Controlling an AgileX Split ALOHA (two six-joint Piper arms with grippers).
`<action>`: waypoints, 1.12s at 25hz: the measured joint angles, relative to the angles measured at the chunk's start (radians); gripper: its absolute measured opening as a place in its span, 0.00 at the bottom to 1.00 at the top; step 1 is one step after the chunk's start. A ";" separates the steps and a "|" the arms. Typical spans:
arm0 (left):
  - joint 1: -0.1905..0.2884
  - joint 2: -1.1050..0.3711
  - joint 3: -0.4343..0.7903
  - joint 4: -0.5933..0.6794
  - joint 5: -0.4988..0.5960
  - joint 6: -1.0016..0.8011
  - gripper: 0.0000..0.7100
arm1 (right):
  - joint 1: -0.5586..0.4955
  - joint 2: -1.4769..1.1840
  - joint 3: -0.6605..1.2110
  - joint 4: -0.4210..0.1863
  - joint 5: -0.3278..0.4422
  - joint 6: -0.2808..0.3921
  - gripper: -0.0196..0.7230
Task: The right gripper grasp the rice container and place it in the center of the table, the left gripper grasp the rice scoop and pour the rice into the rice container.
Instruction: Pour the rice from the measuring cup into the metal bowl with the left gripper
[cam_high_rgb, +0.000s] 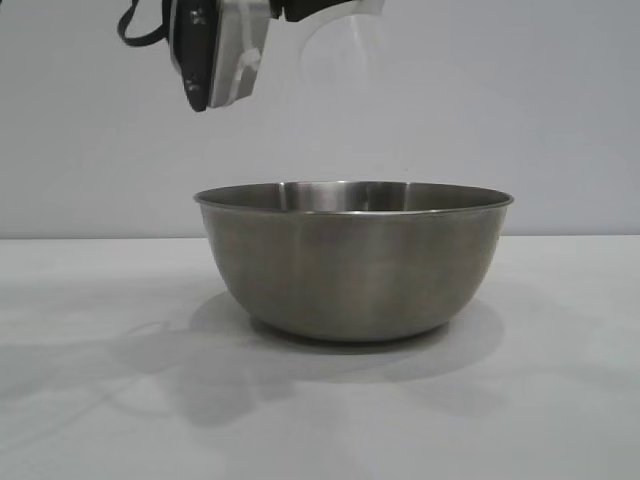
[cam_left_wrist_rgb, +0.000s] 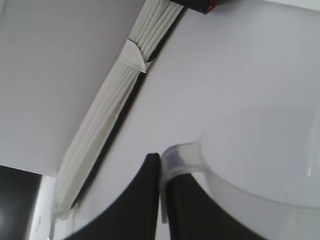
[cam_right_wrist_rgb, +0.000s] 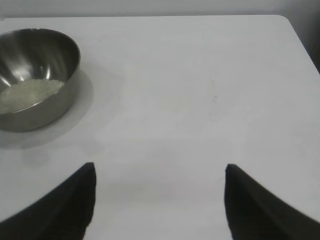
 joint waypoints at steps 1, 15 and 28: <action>0.000 0.000 0.000 0.000 -0.001 -0.008 0.00 | 0.000 0.000 0.000 0.000 0.000 0.000 0.64; 0.000 0.000 0.000 -0.194 -0.001 -0.673 0.00 | 0.000 0.000 0.000 0.000 0.000 0.000 0.64; -0.002 0.000 0.000 -0.937 -0.001 -1.354 0.00 | 0.000 0.000 0.000 0.000 0.000 -0.002 0.64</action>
